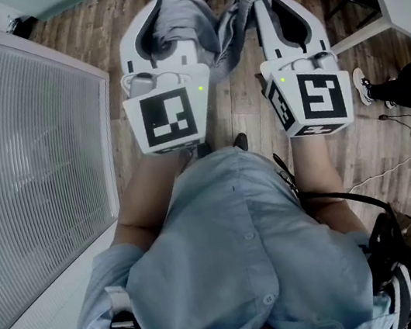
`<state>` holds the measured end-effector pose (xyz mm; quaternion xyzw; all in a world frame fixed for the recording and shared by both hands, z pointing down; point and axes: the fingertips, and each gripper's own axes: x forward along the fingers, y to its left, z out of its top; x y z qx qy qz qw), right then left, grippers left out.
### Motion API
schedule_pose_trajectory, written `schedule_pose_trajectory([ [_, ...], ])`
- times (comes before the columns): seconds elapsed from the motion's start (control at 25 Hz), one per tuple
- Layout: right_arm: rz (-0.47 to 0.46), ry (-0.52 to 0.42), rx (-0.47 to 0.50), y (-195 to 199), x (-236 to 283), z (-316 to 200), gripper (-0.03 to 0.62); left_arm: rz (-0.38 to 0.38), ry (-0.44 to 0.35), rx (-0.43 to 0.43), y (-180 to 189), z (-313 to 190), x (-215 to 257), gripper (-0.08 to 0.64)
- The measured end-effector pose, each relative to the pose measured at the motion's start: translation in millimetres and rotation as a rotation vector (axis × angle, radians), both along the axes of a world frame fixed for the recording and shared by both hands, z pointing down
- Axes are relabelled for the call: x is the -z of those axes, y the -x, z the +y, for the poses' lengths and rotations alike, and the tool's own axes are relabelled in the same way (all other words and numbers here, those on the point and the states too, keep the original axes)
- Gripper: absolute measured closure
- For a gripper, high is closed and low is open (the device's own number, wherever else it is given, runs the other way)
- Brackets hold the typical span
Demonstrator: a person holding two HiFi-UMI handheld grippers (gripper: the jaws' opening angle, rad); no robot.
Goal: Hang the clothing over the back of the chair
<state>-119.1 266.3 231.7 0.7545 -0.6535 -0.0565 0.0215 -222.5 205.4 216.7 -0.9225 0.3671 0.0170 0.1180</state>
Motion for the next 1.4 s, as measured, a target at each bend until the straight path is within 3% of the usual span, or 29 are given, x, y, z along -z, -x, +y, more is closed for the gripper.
schedule_pose_trajectory([
  [0.48,0.002,0.001,-0.013,-5.7,-6.6,4.2,0.557,0.002,-0.007,-0.017,-6.3,2.5,-5.3,0.509],
  [0.68,-0.036,-0.009,0.004,-36.2,-15.9,18.4,0.557,0.048,-0.01,-0.013,-32.7,14.4,-8.2,0.509],
  [0.84,-0.067,0.015,0.005,-52.6,-24.8,28.5,0.557,-0.002,0.031,-0.011,-45.1,25.0,-20.6,0.509],
  [1.12,-0.084,0.001,-0.005,-99.0,-24.5,1.5,0.557,-0.038,0.025,0.0,-74.5,-9.8,-24.9,0.509],
  [1.4,-0.084,0.035,0.027,-119.3,-27.4,-78.8,0.557,-0.038,0.049,-0.029,-113.3,-83.7,-34.7,0.509],
])
